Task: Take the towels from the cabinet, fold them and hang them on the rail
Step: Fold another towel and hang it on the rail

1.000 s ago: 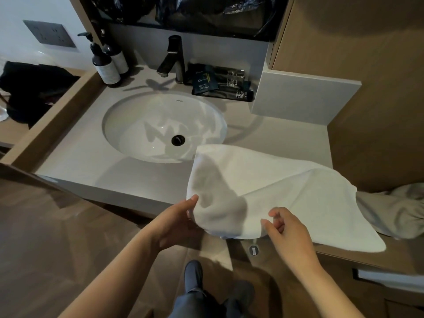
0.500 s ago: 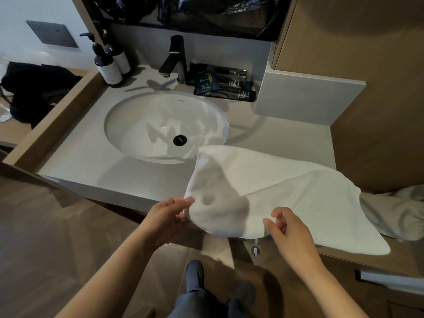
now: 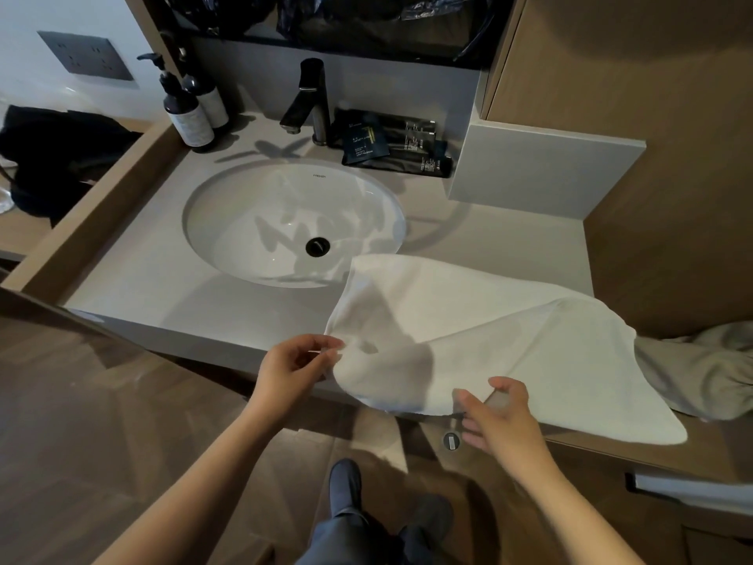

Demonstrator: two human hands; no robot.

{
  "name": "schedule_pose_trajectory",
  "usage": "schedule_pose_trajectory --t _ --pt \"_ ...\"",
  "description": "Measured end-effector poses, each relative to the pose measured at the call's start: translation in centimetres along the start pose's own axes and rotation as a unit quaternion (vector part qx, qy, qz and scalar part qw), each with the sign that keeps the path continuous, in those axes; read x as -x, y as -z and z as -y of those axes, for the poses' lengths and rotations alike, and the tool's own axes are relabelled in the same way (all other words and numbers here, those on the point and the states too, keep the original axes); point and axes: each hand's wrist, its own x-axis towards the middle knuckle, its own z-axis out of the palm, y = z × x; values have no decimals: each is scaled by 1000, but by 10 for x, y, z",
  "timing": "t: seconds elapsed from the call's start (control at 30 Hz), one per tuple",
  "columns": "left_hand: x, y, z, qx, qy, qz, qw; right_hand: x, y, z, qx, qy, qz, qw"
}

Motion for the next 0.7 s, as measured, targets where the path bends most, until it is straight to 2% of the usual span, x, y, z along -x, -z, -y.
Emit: schedule_pose_trajectory --t 0.1,0.23,0.37,0.47,0.53,0.6,0.7 --pt "5 9 -5 30 10 58 998 4 -10 -4 -66 -3 29 997" --pt "6 12 -10 27 6 92 995 12 -7 1 -90 54 -8 994" --pt "4 14 -11 53 42 109 992 12 -1 37 -104 113 -3 988" --pt "-2 20 -9 33 50 129 990 2 0 68 -137 131 -14 982" --pt "-6 26 -6 -16 32 159 987 -9 -2 85 -183 124 -9 975" --pt "-7 32 -1 -138 -22 178 974 -17 -5 99 -227 104 18 968" --pt "-10 33 3 -262 -148 129 945 -26 -7 112 -250 90 59 962"
